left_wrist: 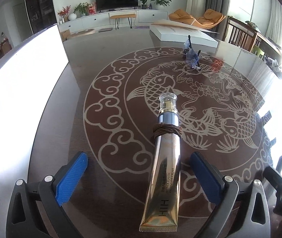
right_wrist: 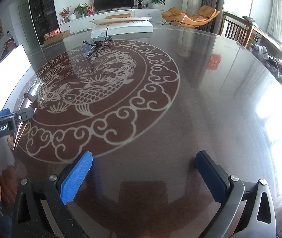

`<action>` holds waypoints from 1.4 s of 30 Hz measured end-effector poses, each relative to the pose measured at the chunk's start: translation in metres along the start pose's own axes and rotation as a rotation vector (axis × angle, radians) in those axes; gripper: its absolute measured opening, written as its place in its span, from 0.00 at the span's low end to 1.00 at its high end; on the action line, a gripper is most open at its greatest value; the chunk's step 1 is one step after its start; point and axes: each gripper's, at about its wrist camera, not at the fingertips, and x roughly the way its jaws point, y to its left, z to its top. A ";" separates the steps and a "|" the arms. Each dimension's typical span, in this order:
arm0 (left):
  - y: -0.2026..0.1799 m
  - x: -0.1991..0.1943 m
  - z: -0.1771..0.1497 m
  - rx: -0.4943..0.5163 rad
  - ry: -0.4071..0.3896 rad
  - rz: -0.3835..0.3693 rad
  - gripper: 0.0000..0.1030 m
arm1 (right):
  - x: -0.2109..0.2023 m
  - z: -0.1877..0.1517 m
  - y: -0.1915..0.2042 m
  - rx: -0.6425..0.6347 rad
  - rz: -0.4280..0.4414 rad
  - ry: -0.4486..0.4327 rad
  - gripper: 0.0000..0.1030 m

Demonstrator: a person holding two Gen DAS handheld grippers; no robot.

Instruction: Organize objects

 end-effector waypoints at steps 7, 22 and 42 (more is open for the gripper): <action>0.000 0.000 0.001 0.000 0.000 0.000 1.00 | 0.054 0.074 0.041 -0.063 0.041 -0.003 1.00; 0.000 0.001 0.001 -0.001 -0.001 0.000 1.00 | 0.131 0.196 0.101 -0.105 0.067 -0.009 0.60; 0.000 0.001 0.001 -0.001 -0.001 0.000 1.00 | 0.022 0.038 0.011 -0.019 -0.020 -0.071 0.27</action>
